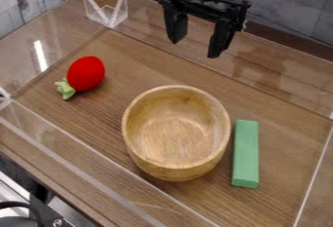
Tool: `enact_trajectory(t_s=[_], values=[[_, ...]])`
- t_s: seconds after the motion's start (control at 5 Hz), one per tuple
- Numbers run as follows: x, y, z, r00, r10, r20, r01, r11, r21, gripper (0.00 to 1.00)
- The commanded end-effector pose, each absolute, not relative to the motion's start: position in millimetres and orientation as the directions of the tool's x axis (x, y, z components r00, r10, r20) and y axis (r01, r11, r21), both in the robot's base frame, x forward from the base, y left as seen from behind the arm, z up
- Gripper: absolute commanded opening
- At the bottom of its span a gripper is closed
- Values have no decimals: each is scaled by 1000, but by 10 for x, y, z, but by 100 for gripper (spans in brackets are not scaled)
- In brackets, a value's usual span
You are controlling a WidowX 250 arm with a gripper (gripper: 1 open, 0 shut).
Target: Move the red fruit to the right
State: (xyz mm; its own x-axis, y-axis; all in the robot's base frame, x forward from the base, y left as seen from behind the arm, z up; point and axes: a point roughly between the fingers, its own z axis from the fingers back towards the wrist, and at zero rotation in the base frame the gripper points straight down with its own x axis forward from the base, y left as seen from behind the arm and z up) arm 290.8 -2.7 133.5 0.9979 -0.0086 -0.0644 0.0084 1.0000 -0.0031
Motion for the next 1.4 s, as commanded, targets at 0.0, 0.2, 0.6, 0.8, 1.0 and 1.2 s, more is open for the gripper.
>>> enact_trajectory(t_s=[0.0, 0.2, 0.6, 0.8, 1.0, 1.2], values=[[2864, 174, 1228, 996, -10, -92, 9, 1000, -5, 0], [2665, 445, 1147, 993, 78, -83, -79, 997, -2, 100], [2393, 1036, 1169, 985, 171, -14, -171, 985, 13, 100], [2319, 1229, 1168, 982, 189, 15, -189, 982, 20, 100], [2352, 1412, 999, 974, 226, 31, -227, 974, 25, 100], [2394, 1550, 834, 964, 264, 39, -265, 964, 22, 100]])
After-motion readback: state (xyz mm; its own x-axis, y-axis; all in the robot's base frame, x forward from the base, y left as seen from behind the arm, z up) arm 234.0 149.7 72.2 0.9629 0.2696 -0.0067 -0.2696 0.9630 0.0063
